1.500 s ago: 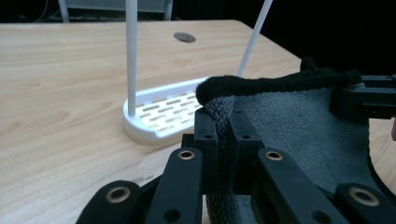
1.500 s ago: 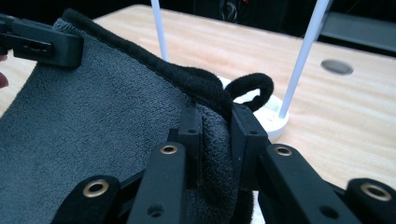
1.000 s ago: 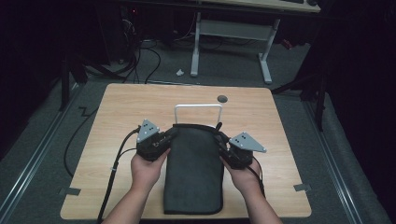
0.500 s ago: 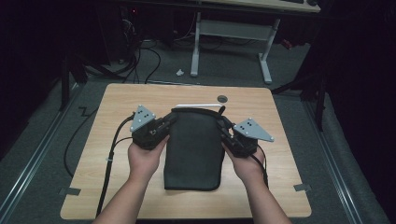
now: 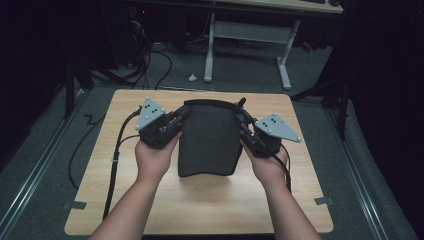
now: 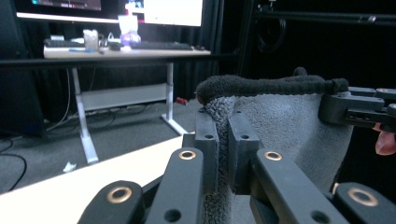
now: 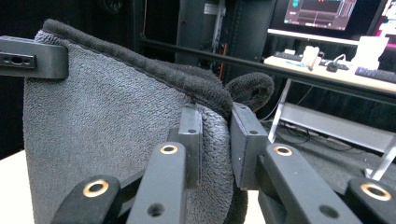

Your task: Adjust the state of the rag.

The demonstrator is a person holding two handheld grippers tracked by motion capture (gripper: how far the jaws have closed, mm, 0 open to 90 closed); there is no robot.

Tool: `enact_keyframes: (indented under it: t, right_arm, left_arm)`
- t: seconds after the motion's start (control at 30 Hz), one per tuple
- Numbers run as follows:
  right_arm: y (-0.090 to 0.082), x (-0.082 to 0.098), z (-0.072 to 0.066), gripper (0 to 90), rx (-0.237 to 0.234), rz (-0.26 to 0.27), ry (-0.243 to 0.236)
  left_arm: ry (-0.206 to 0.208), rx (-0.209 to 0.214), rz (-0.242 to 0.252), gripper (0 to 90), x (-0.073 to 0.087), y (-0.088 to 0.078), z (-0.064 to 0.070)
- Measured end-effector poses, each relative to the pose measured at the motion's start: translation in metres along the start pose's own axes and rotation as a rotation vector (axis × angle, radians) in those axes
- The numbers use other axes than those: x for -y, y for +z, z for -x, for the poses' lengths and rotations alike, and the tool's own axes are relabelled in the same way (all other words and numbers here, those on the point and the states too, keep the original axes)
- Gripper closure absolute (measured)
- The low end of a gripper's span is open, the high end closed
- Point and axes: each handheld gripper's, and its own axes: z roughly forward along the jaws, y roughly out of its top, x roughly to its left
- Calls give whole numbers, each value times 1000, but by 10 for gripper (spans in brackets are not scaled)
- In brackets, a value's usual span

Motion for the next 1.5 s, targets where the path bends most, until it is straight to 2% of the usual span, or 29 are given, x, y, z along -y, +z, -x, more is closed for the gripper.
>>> enact_keyframes:
  t: [0.2, 0.37, 0.53, 0.6, 0.67, 0.7, 0.8, 0.83, 0.93, 0.97, 1.1, 1.13, 1.2, 1.27, 1.3, 1.33, 1.37, 1.4, 1.43, 1.5]
  right_arm:
    - [0, -15, 4, 770, 15, 37, -5]
    - [1, -17, 7, 770, 18, 36, -9]
    - [5, -24, 10, 770, 30, 27, -10]
    - [9, -29, 13, 769, 32, 17, -28]
    - [19, -37, 16, 769, 44, 9, -38]
    - [23, -39, 17, 769, 46, 6, -38]
    - [32, -42, 19, 769, 49, -5, -42]
    - [41, -43, 24, 769, 51, -17, -48]
    - [49, -46, 29, 769, 49, -23, -58]
    - [56, -48, 35, 769, 47, -31, -61]
    - [73, -49, 45, 769, 55, -47, -60]
    - [73, -49, 45, 769, 55, -47, -60]
    - [85, -50, 52, 769, 53, -50, -57]
    - [89, -49, 55, 769, 47, -54, -51]
    - [97, -44, 59, 769, 42, -82, -60]
    - [97, -44, 59, 769, 42, -82, -60]
    - [101, -40, 60, 770, 45, -102, -86]
    - [109, -29, 61, 771, 28, -149, -112]
    - [109, -29, 61, 771, 28, -149, -112]
    - [117, -14, 65, 771, 3, -190, -108]
  left_arm:
    - [9, -3, 22, 845, -12, 3, 1]
    - [14, -1, 22, 845, -15, 7, 1]
    - [30, 7, 9, 844, -22, 15, -6]
    - [28, 7, 9, 844, -25, 20, -11]
    - [37, -7, 2, 845, -28, 30, -18]
    - [37, -7, 2, 846, -28, 30, -18]
    - [35, -25, -9, 846, -29, 44, -28]
    - [33, -29, -14, 846, -30, 48, -31]
    - [44, -38, -18, 846, -34, 59, -39]
    - [52, -44, -22, 846, -36, 62, -40]
    - [77, -66, -33, 846, -43, 81, -49]
    - [77, -66, -33, 846, -43, 81, -49]
    - [80, -73, -37, 846, -44, 87, -52]
    - [81, -75, -54, 846, -43, 94, -58]
    - [104, -76, -104, 853, -37, 102, -63]
    - [104, -76, -104, 857, -37, 102, -63]
    - [119, -83, -147, 857, -32, 108, -66]
    - [118, -79, -189, 857, -26, 113, -70]
    - [118, -75, -220, 857, -21, 118, -74]
    - [87, -56, -246, 856, -6, 125, -81]
